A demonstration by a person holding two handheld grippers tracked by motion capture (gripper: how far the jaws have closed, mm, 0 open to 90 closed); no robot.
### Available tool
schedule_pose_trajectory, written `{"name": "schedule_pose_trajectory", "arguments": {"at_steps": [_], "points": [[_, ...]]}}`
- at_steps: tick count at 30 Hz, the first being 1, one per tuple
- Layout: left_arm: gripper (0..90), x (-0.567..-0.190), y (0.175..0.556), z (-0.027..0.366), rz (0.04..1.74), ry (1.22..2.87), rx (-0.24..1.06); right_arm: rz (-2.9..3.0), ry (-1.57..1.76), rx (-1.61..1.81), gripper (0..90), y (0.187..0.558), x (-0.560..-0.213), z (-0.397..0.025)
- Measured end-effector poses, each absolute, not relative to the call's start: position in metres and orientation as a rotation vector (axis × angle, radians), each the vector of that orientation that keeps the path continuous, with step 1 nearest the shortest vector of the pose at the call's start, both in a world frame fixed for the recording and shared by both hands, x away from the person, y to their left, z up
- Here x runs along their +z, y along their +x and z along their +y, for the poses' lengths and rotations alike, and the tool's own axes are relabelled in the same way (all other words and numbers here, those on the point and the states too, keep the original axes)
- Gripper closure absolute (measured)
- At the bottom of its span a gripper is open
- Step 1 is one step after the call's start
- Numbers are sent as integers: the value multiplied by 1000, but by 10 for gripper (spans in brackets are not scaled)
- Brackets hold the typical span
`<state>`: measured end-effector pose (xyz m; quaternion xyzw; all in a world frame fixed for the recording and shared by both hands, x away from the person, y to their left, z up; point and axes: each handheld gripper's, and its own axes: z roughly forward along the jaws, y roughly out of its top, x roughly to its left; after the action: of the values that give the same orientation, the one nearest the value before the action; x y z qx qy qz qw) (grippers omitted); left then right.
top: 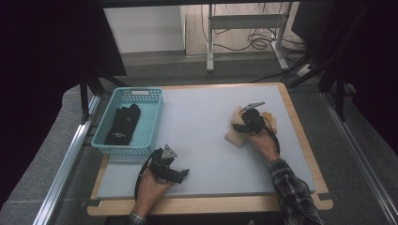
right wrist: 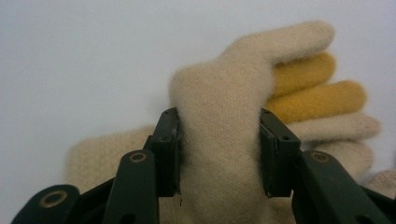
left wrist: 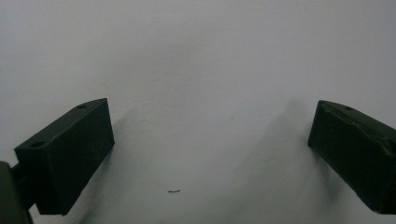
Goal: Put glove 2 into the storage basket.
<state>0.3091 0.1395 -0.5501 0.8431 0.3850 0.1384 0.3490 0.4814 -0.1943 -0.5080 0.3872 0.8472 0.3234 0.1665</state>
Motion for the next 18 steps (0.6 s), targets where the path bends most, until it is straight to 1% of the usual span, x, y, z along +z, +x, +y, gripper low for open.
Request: {"name": "schedule_pose_trajectory", "arguments": {"at_steps": [8,14,18], "points": [[5,-550,309,140,998,2186,359,2425,1006,1000,553,461,-478,-188],[5,-550,309,140,998,2186,359,2503,916,1131,540,433,-458,-172],[5,-550,309,140,996,2187,361,2564,824,1134,531,411,-453,-153]]}}
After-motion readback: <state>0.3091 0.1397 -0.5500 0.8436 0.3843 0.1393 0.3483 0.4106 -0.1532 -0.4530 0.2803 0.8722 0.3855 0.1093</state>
